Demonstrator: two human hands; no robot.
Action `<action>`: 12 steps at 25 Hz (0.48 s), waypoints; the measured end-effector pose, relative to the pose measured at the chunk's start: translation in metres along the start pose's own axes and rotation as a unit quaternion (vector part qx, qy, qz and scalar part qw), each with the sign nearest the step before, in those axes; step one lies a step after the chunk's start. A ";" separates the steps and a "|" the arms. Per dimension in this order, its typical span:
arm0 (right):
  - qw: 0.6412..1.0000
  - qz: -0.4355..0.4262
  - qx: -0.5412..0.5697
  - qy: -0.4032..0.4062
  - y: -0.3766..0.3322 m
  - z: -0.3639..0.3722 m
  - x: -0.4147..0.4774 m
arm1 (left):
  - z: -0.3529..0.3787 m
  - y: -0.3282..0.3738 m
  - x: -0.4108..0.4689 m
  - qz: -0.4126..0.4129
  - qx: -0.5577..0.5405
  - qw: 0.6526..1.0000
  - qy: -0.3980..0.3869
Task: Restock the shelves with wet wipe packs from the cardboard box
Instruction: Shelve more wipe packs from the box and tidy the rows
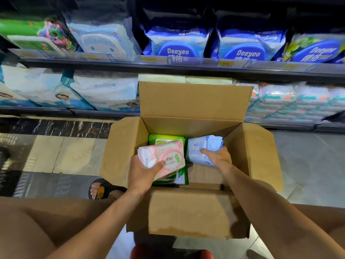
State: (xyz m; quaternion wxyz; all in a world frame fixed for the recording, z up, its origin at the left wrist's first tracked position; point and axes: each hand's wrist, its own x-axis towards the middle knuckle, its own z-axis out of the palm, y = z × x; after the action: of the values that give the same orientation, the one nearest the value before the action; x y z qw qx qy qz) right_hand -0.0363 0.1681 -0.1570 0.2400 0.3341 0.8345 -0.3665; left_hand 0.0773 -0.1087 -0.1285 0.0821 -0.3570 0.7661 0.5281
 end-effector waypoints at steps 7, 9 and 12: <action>0.998 -0.059 -0.017 -0.011 -0.020 -0.061 -0.041 | -0.016 0.037 -0.016 0.016 -0.037 0.999 -0.025; 0.995 -0.095 -0.002 -0.013 -0.024 -0.076 -0.052 | -0.022 0.045 -0.017 0.031 -0.054 0.998 -0.029; 0.989 -0.143 0.025 -0.013 -0.038 -0.100 -0.080 | -0.034 0.068 -0.023 0.062 -0.081 0.994 -0.047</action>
State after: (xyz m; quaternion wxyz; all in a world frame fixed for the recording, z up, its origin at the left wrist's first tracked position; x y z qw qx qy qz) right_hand -0.0268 0.1959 -0.0265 0.1873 0.2121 0.8612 -0.4222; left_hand 0.0591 -0.1153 -0.0510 0.0557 -0.2895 0.7366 0.6087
